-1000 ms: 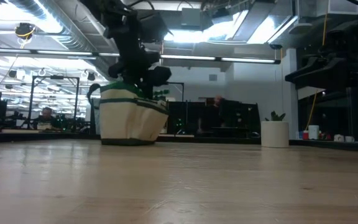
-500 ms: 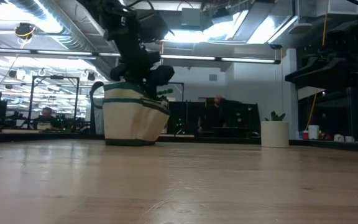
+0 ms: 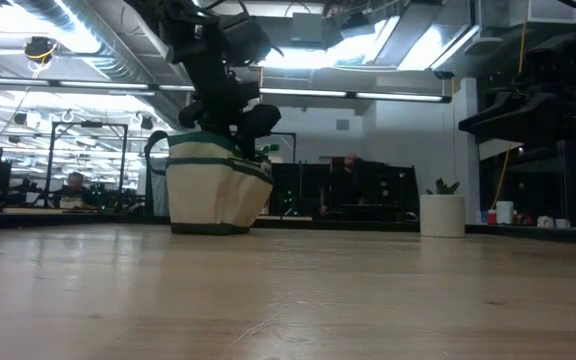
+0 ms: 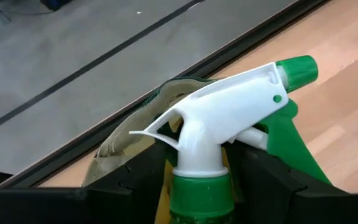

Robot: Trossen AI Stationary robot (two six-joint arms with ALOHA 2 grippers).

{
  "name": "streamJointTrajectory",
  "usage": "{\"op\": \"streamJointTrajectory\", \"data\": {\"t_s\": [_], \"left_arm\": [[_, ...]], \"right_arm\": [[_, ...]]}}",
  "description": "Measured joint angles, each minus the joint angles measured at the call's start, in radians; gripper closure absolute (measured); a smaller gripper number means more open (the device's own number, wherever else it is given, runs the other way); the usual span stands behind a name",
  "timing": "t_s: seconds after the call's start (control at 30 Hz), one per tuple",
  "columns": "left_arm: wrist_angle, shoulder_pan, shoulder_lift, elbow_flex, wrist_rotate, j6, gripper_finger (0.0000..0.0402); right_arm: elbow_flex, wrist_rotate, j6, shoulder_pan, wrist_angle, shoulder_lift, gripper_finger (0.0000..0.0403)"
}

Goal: Pick & Place Garden tools in Gardening bag
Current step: Put the spray bottle into the gardening bag, then return to Home Position

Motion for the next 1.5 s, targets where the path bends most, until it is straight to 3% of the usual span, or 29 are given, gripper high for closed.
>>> {"op": "streamJointTrajectory", "data": {"t_s": [0.23,0.5,0.73,0.83,0.93,1.03,1.2,1.5], "left_arm": [[0.017,-0.014,-0.096,0.001,0.008,0.063,0.0194],[0.036,-0.077,-0.221,0.002,0.073,0.186,0.0195],[0.03,-0.145,-0.262,0.002,-0.043,0.254,0.0192],[0.037,-0.177,-0.262,-0.005,-0.05,0.293,0.0193],[0.147,-0.209,-0.262,-0.057,-0.04,0.353,0.0196],[0.341,-0.233,-0.265,-0.146,0.046,0.453,0.0195],[0.618,-0.24,-0.267,-0.294,0.284,0.539,0.0192],[0.802,-0.231,-0.321,-0.466,0.453,0.535,0.0195]], "right_arm": [[0.0,0.0,0.0,0.0,0.0,0.0,0.0245],[0.0,0.0,0.0,0.0,0.0,0.0,0.0245],[0.0,0.0,0.0,0.0,0.0,0.0,0.0245],[0.0,0.0,0.0,0.0,0.0,0.0,0.0245],[0.0,0.0,0.0,0.0,0.0,0.0,0.0245],[0.0,0.0,0.0,0.0,0.0,0.0,0.0245],[0.0,0.0,0.0,0.0,0.0,0.0,0.0245],[0.0,0.0,0.0,0.0,0.0,0.0,0.0245]]}}
